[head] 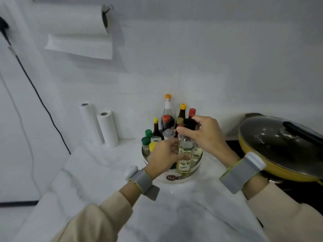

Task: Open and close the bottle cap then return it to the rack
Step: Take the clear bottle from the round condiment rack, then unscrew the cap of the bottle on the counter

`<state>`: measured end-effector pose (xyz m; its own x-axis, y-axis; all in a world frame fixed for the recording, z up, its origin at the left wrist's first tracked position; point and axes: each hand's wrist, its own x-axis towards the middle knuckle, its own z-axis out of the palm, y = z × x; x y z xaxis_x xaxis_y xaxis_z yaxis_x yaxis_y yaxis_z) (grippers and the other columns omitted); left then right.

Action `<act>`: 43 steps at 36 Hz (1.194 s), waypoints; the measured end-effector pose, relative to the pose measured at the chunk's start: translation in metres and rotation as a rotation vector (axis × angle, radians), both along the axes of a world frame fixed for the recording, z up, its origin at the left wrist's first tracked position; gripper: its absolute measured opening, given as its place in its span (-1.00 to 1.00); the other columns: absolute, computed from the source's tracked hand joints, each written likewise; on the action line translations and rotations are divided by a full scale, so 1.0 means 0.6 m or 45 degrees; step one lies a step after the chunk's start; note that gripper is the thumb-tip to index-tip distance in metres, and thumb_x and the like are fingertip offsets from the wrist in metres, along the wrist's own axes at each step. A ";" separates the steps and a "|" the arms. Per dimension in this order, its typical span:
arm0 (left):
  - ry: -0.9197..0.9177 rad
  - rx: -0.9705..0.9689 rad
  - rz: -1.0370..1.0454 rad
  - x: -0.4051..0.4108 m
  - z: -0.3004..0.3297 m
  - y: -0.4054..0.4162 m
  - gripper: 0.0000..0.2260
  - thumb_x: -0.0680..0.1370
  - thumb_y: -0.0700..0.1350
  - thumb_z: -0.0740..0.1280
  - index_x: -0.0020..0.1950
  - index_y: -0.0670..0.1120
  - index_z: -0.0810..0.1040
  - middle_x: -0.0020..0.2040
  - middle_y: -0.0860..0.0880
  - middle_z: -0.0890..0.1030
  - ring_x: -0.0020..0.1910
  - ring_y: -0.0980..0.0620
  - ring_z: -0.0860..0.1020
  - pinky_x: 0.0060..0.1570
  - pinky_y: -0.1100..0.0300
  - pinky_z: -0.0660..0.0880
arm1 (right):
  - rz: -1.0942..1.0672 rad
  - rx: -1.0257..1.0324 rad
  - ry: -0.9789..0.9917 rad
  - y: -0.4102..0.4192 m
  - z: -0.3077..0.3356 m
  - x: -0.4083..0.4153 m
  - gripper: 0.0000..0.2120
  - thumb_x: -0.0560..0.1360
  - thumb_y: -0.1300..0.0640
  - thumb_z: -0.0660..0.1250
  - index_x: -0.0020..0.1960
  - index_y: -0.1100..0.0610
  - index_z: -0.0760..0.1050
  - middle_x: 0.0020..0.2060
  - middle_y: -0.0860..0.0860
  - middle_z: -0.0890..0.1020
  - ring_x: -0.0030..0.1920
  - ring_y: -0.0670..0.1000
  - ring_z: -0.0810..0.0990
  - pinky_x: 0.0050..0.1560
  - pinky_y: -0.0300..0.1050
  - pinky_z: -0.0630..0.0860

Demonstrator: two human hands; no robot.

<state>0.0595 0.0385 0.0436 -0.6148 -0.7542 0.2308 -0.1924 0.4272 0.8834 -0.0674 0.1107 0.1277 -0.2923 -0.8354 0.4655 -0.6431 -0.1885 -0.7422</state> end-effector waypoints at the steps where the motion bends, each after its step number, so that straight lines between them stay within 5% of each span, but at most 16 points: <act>1: -0.001 0.032 -0.005 0.012 -0.007 0.010 -0.60 0.28 -0.08 0.60 0.05 -0.10 0.59 -0.04 -0.06 0.72 -0.07 0.04 0.69 0.03 0.00 0.63 | 0.017 0.000 -0.012 0.008 -0.010 0.009 -0.74 0.34 0.07 0.53 -0.38 0.01 0.47 -0.53 -0.15 0.47 -0.53 -0.24 0.45 -0.51 -0.43 0.31; 5: -0.072 0.080 -0.013 0.062 -0.047 0.052 -0.69 0.31 -0.17 0.58 -0.05 0.01 0.55 -0.14 0.13 0.66 -0.17 0.27 0.64 -0.09 0.35 0.59 | 0.055 0.094 -0.074 0.036 -0.065 0.045 -0.71 0.35 0.01 0.52 -0.34 0.17 0.51 -0.49 -0.03 0.53 -0.50 -0.17 0.43 -0.47 -0.36 0.32; 7: -0.127 0.057 0.015 0.082 -0.073 0.068 -0.70 0.30 -0.11 0.59 -0.08 0.05 0.55 -0.15 0.08 0.68 -0.20 0.21 0.64 -0.14 0.29 0.61 | 0.072 0.136 -0.129 0.051 -0.097 0.062 -0.68 0.34 -0.01 0.52 -0.31 0.22 0.52 -0.49 0.00 0.52 -0.48 -0.14 0.41 -0.45 -0.23 0.33; 10: -0.199 0.070 0.063 0.107 -0.113 0.085 -0.71 0.28 -0.05 0.60 -0.08 0.03 0.59 -0.10 -0.01 0.72 -0.17 0.07 0.66 -0.10 0.13 0.63 | 0.093 0.181 -0.160 0.071 -0.133 0.088 -0.71 0.34 0.06 0.53 -0.41 0.01 0.44 -0.57 -0.17 0.48 -0.51 -0.17 0.38 -0.47 -0.37 0.25; 12: -0.237 0.096 0.072 0.117 -0.136 0.092 -0.66 0.28 -0.04 0.60 -0.02 -0.05 0.62 -0.06 -0.01 0.72 -0.15 0.09 0.67 -0.09 0.15 0.64 | 0.093 0.209 -0.140 0.079 -0.152 0.100 -0.66 0.35 0.07 0.53 -0.43 -0.05 0.39 -0.57 -0.22 0.48 -0.51 -0.18 0.39 -0.48 -0.36 0.26; 15: -0.256 0.117 0.066 0.125 -0.154 0.100 -0.60 0.28 -0.05 0.60 0.06 -0.06 0.63 -0.04 0.00 0.72 -0.15 0.13 0.66 -0.08 0.19 0.63 | 0.071 0.265 -0.114 0.087 -0.176 0.109 -0.70 0.34 -0.02 0.52 -0.35 0.13 0.48 -0.53 -0.09 0.45 -0.47 -0.13 0.34 -0.42 -0.18 0.30; 20: -0.263 0.155 0.087 0.131 -0.170 0.109 -0.59 0.28 -0.06 0.60 0.09 -0.05 0.62 -0.02 0.03 0.71 -0.11 0.15 0.65 -0.02 0.27 0.60 | 0.041 0.329 -0.125 0.095 -0.198 0.117 -0.67 0.35 -0.12 0.46 -0.18 0.16 0.56 -0.36 0.09 0.60 -0.32 0.08 0.53 -0.31 0.06 0.48; 25: -0.268 0.205 0.102 0.133 -0.185 0.111 -0.57 0.27 -0.06 0.61 0.09 -0.09 0.62 -0.01 0.01 0.70 -0.11 0.14 0.64 -0.05 0.36 0.56 | 0.026 0.360 -0.154 0.098 -0.206 0.123 -0.72 0.36 -0.06 0.48 -0.14 0.15 0.59 -0.36 0.00 0.61 -0.32 -0.04 0.54 -0.32 -0.13 0.48; 29: -0.267 0.212 0.122 0.136 -0.193 0.113 -0.54 0.28 -0.04 0.60 0.12 -0.09 0.61 0.01 0.00 0.70 -0.07 0.11 0.64 -0.05 0.46 0.52 | 0.005 0.377 -0.122 0.098 -0.215 0.129 -0.66 0.36 -0.11 0.46 -0.12 0.17 0.59 -0.31 0.08 0.64 -0.25 0.06 0.59 -0.23 0.04 0.58; 38: -0.264 0.229 0.135 0.133 -0.200 0.117 -0.53 0.31 -0.02 0.57 0.17 -0.07 0.57 0.10 0.01 0.67 0.02 0.07 0.63 0.09 0.31 0.53 | -0.017 0.459 -0.028 0.096 -0.211 0.129 -0.61 0.35 -0.23 0.42 -0.05 0.07 0.56 -0.27 -0.04 0.62 -0.23 -0.03 0.56 -0.27 -0.18 0.47; 43: -0.199 0.196 0.131 0.129 -0.191 0.125 -0.53 0.30 -0.07 0.56 0.17 0.02 0.54 0.07 0.06 0.67 0.04 0.10 0.61 0.18 0.12 0.53 | -0.109 0.480 0.025 0.099 -0.176 0.106 -0.39 0.29 -0.50 0.06 -0.14 0.00 0.52 -0.41 -0.11 0.52 -0.33 -0.07 0.49 -0.33 -0.13 0.32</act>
<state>0.1369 0.1137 -0.0711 -0.5521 -0.8336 0.0160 -0.3678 0.2607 0.8926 -0.0041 0.1703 0.0220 -0.3628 -0.9218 0.1367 -0.6596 0.1504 -0.7364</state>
